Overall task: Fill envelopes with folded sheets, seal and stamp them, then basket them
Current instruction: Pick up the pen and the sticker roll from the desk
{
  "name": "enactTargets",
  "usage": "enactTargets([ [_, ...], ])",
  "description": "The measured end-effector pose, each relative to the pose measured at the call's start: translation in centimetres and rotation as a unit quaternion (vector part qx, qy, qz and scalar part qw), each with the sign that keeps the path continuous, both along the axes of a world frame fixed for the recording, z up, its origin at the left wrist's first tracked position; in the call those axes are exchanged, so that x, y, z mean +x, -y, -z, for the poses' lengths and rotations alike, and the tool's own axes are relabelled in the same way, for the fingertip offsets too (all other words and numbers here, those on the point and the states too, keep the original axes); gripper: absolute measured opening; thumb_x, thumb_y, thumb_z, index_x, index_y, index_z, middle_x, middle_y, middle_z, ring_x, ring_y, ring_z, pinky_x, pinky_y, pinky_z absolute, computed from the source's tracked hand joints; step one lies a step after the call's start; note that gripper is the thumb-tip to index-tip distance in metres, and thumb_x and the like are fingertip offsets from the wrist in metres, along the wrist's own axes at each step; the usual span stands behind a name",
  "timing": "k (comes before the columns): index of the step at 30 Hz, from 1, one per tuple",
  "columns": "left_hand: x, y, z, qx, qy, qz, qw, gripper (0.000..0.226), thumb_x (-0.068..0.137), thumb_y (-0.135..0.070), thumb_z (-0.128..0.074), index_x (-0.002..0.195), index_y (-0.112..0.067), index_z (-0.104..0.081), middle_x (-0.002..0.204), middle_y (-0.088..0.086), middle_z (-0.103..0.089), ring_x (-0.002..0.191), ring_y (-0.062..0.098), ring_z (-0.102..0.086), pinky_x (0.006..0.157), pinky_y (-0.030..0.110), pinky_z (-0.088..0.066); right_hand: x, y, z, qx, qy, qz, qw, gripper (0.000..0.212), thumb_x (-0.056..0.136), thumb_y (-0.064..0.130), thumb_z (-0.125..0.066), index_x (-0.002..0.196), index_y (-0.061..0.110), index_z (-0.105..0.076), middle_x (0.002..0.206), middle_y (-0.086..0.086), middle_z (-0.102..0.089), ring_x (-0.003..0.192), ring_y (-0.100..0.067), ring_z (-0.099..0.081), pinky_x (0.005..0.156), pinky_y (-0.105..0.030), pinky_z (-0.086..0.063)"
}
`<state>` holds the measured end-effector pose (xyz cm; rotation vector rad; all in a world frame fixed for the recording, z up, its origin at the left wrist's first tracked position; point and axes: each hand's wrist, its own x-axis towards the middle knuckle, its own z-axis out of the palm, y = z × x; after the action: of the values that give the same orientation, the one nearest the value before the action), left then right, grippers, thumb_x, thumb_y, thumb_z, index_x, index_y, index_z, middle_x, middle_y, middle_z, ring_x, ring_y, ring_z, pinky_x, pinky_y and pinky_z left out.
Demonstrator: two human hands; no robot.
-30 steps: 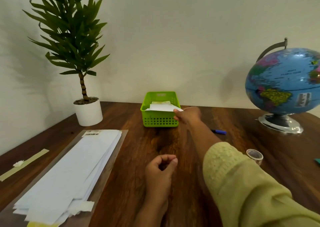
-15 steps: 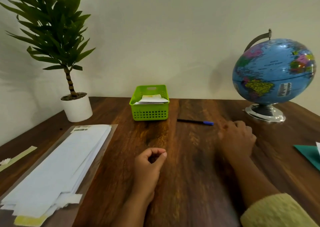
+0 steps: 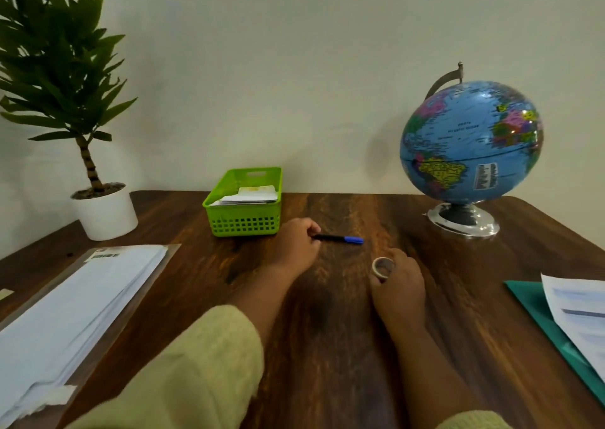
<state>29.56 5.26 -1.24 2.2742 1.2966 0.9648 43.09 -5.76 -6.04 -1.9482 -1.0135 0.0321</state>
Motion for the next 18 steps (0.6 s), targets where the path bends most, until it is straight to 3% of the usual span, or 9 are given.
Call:
enactTargets([
  [3,3.0,-3.4,0.2,0.015,-0.037,-0.038,0.998,0.033,0.081,-0.007,-0.062,0.114,-0.012,-0.063,0.119,0.011,-0.063,0.111,0.024,-0.057,0.098,0.031,-0.043,0.2,-0.6,0.3,0.029,-0.017,-0.017,0.999,0.053,0.076,0.016,-0.073,0.125,0.009,-0.052,0.119,-0.007,-0.057,0.110,-0.020,-0.053,0.092,-0.030,-0.044],
  [6,4.9,-5.0,1.8,-0.013,-0.128,-0.036,0.991,0.046,0.088,-0.011,-0.054,0.133,-0.017,-0.048,0.137,0.009,-0.051,0.127,0.025,-0.045,0.110,0.036,-0.032,0.0,-0.9,0.7,0.041,-0.023,-0.038,0.998,0.053,0.076,0.018,-0.073,0.125,0.010,-0.053,0.121,-0.005,-0.058,0.112,-0.018,-0.053,0.097,-0.033,-0.044],
  [9,5.8,-5.1,3.6,-0.005,-0.279,-0.027,0.960,0.040,0.094,-0.017,-0.043,0.134,-0.021,-0.044,0.140,0.006,-0.046,0.131,0.024,-0.040,0.114,0.045,-0.019,0.0,-0.9,0.9,0.062,-0.023,-0.057,0.996,0.037,0.075,0.019,-0.074,0.108,0.016,-0.059,0.106,0.001,-0.060,0.100,-0.015,-0.057,0.086,-0.027,-0.046],
  [12,5.2,-4.5,3.8,0.103,-0.328,-0.055,0.938,0.027,0.093,-0.016,-0.045,0.118,-0.017,-0.055,0.125,0.009,-0.053,0.115,0.028,-0.051,0.098,0.042,-0.034,-0.1,-0.9,0.8,0.062,-0.027,-0.071,0.995,0.029,0.074,0.020,-0.074,0.098,0.021,-0.058,0.097,0.005,-0.060,0.089,-0.010,-0.057,0.078,-0.025,-0.047],
  [16,1.9,-2.3,2.5,0.132,-0.328,-0.012,0.935,0.016,0.090,-0.015,-0.050,0.105,-0.011,-0.055,0.114,0.012,-0.053,0.104,0.032,-0.054,0.077,0.040,-0.042,-0.4,-0.8,0.5,0.054,-0.033,-0.083,0.995,0.029,0.074,0.019,-0.075,0.098,0.020,-0.059,0.098,0.004,-0.062,0.091,-0.011,-0.058,0.078,-0.027,-0.049],
  [18,-1.6,-1.5,1.2,0.139,-0.291,-0.014,0.947,0.014,0.090,-0.018,-0.050,0.100,-0.011,-0.057,0.108,0.011,-0.054,0.099,0.032,-0.055,0.070,0.040,-0.041,-0.6,-0.6,0.5,0.062,-0.026,-0.096,0.993,0.027,0.073,0.018,-0.076,0.095,0.020,-0.059,0.095,0.003,-0.063,0.085,-0.010,-0.057,0.068,-0.018,-0.043],
])
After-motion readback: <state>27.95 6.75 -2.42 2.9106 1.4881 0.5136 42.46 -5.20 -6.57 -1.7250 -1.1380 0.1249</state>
